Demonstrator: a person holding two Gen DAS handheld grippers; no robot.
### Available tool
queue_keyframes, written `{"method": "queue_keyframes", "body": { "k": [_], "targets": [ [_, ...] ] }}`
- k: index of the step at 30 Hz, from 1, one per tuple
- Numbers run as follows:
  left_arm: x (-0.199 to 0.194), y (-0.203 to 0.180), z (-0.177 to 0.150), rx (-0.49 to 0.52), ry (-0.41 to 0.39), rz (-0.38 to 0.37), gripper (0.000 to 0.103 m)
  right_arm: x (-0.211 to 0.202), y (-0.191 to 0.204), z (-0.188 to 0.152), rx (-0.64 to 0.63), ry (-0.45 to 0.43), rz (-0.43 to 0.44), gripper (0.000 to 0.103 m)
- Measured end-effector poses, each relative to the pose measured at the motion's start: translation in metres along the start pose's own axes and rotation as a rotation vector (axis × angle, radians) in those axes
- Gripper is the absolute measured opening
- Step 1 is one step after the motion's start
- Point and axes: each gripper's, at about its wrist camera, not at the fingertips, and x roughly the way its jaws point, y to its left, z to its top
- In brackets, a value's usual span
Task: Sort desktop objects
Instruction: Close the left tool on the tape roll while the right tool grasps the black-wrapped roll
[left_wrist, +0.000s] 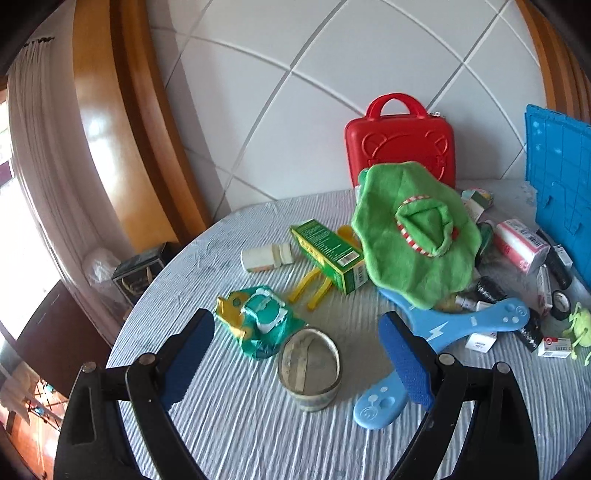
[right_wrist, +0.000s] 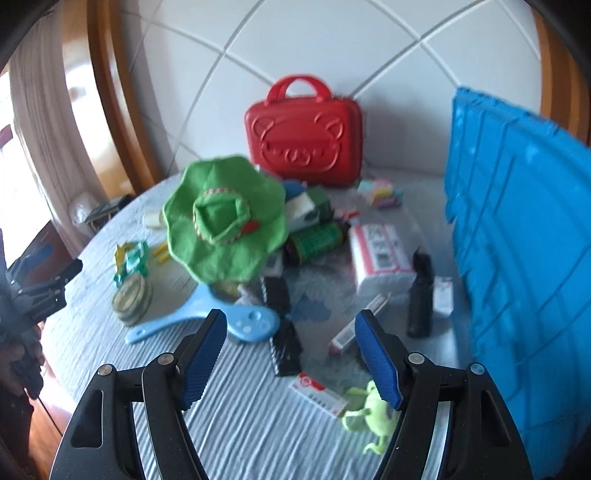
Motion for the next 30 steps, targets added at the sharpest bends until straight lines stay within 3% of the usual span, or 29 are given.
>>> {"method": "queue_keyframes", "body": {
  "k": [5,13,23,29,30],
  "targets": [
    [0.032,0.015,-0.03,-0.025,0.083,-0.032,0.092,0.031,0.009,-0.004,-0.01,0.056,0.01,0.073],
    [0.098,-0.004,-0.045,0.109,0.184,-0.191,0.092,0.082,0.024,-0.025,-0.033,0.164,-0.011,0.079],
    [0.153,-0.007,-0.061,0.083,0.279,-0.247,0.092,0.13,0.017,-0.045,-0.072,0.253,-0.02,0.079],
    [0.16,-0.013,-0.06,0.1,0.283,-0.25,0.092,0.166,0.011,-0.041,-0.097,0.311,-0.014,0.066],
    [0.161,-0.013,-0.059,0.099,0.284,-0.253,0.092,0.172,0.011,-0.04,-0.108,0.318,-0.008,0.059]
  ]
}}
